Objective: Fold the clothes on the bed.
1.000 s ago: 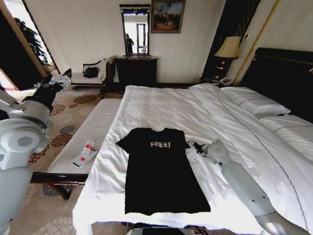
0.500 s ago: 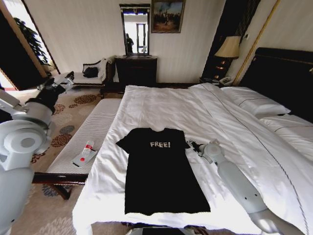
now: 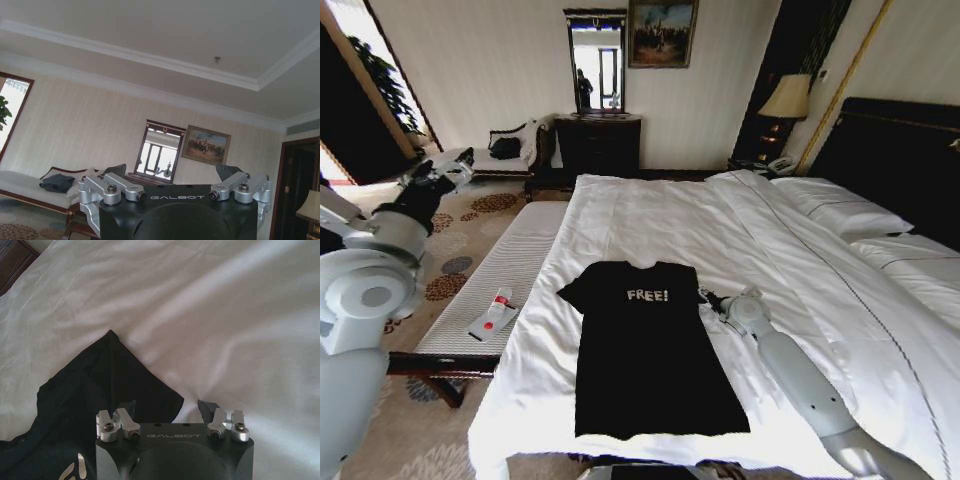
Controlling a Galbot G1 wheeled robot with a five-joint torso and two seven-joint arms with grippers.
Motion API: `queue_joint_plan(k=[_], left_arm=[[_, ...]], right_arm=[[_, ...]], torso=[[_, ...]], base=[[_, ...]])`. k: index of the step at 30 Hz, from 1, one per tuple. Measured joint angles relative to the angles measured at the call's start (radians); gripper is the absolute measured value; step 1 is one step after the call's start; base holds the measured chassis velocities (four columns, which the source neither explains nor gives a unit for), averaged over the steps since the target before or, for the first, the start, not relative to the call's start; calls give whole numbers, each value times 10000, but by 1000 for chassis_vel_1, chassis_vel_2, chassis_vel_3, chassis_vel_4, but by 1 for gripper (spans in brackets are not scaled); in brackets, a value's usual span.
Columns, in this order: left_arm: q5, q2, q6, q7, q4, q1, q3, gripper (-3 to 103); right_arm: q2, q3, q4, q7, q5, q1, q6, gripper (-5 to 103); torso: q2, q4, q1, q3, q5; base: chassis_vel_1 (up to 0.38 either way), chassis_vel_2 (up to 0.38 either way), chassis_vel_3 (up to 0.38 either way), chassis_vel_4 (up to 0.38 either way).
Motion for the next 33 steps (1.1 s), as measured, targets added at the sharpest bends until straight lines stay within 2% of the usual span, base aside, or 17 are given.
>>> queue_joint_plan(k=[2,3,5,6,8,9,12,13,14,15,16,17,20,21,28,31,33], left_arm=[[0,-4,0,-2,0,0,0,100],[0,-11,2,-3,0,1,0,100],[0,-32,5,-4,0,1,0,100],[1,-39,6,-6,0,1,1,100],[1,-39,7,-6,-1,2,2,100],[1,-39,10,-7,6,-6,3,100],[12,-27,11,-7,39,-33,4,100],[22,-23,11,-7,50,-39,5,100],[42,-20,11,-7,60,-46,10,100],[60,-19,11,-3,63,-47,16,100],[69,-20,11,-1,63,-47,19,100],[75,-21,11,1,66,-47,19,100],[87,-24,11,5,78,-46,23,100],[109,-26,11,12,96,-46,28,100],[125,-31,10,28,157,-84,48,100],[125,-26,4,39,194,-134,51,100],[125,-23,1,41,204,-143,52,100]], right_arm=[[0,-8,-19,-10,-10,10,5,75],[0,-10,-21,-11,-9,14,7,65],[10,-14,-6,-11,-11,11,12,65],[25,-22,21,-11,-24,-3,14,54],[35,-25,36,-11,-29,-9,16,54],[60,-27,82,-5,-41,-24,23,42],[85,-27,128,6,-58,-32,28,42],[92,-27,139,8,-67,-33,31,32],[103,-27,144,10,-85,-29,34,32],[116,-27,135,11,-108,-15,37,21],[127,-27,105,11,-149,6,40,21],[132,-35,68,6,-195,22,44,10],[134,-56,22,-14,-276,39,52,10],[131,-81,-23,-34,-363,55,60,2],[5,-213,-150,-109,-779,127,151,0],[-345,-491,-376,-368,-1679,387,472,0],[-464,-556,-423,-429,-1824,488,517,0]], torso=[[0,-1,0,0,0],[0,-3,0,0,1],[0,-4,1,0,0],[0,-3,0,0,0],[0,-3,0,0,0],[0,-1,0,0,0],[0,-1,0,0,0],[1,-1,0,0,0],[0,-1,0,0,0],[0,-2,0,0,0],[0,-2,0,0,0],[0,-2,0,0,0],[0,-1,0,0,0],[0,-2,0,0,0],[0,-1,0,0,1],[0,-2,0,0,2],[0,-2,1,0,2]], base=[[0,0,0,0],[0,0,0,0],[0,0,0,0],[0,0,0,0],[0,0,0,0],[0,0,0,0],[0,0,0,0],[0,0,0,0],[0,0,0,0],[0,0,0,0],[0,0,0,0],[0,0,0,0],[0,0,0,0],[0,0,0,0],[0,0,0,0],[0,0,0,0],[0,0,0,0]])
